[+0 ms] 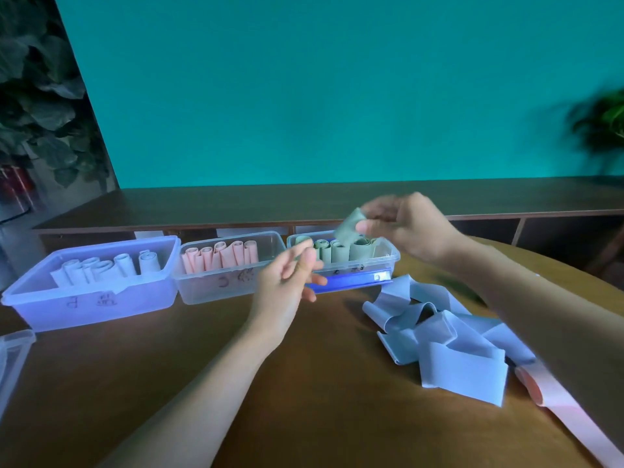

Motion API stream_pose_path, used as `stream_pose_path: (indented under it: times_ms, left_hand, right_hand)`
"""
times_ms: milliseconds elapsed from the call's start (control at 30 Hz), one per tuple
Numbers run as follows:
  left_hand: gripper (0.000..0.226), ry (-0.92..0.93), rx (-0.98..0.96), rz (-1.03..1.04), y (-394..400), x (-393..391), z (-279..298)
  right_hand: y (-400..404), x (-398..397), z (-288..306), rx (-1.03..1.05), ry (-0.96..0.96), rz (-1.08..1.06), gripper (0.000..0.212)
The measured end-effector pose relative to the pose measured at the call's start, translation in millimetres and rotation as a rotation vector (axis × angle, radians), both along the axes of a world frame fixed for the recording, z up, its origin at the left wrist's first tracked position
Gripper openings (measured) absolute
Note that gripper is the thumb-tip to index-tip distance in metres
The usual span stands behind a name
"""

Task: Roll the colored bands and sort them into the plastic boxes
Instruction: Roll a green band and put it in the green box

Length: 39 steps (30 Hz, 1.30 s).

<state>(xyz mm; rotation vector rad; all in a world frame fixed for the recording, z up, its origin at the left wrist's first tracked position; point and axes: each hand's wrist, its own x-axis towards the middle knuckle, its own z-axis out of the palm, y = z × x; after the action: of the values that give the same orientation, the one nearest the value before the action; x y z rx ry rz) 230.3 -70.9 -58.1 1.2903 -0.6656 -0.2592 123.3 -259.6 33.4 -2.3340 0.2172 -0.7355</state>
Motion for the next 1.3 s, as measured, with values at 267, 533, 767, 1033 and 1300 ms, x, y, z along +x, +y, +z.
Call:
stream_pose_path:
  times_ms: [267, 533, 767, 1033, 1300]
  left_hand:
    - [0.027, -0.270, 0.120, 0.326, 3, 5, -26]
    - [0.031, -0.224, 0.203, 0.427, 6, 22, -35]
    - [0.029, -0.292, 0.222, 0.442, 6, 20, -36]
    - [0.027, -0.302, 0.241, 0.439, 6, 19, -36]
    - [0.026, -0.302, 0.256, 0.429, 6, 20, -36]
  right_hand:
    - [-23, 54, -3, -0.295, 0.271, -0.174, 0.024]
    - [2, 97, -25, -0.308, 0.433, -0.102, 0.042]
    - [7, 112, -33, -0.409, 0.571, -0.099, 0.033]
    - [15, 119, -39, -0.454, 0.597, -0.142, 0.028]
    - [11, 119, -42, -0.396, 0.555, -0.139, 0.031]
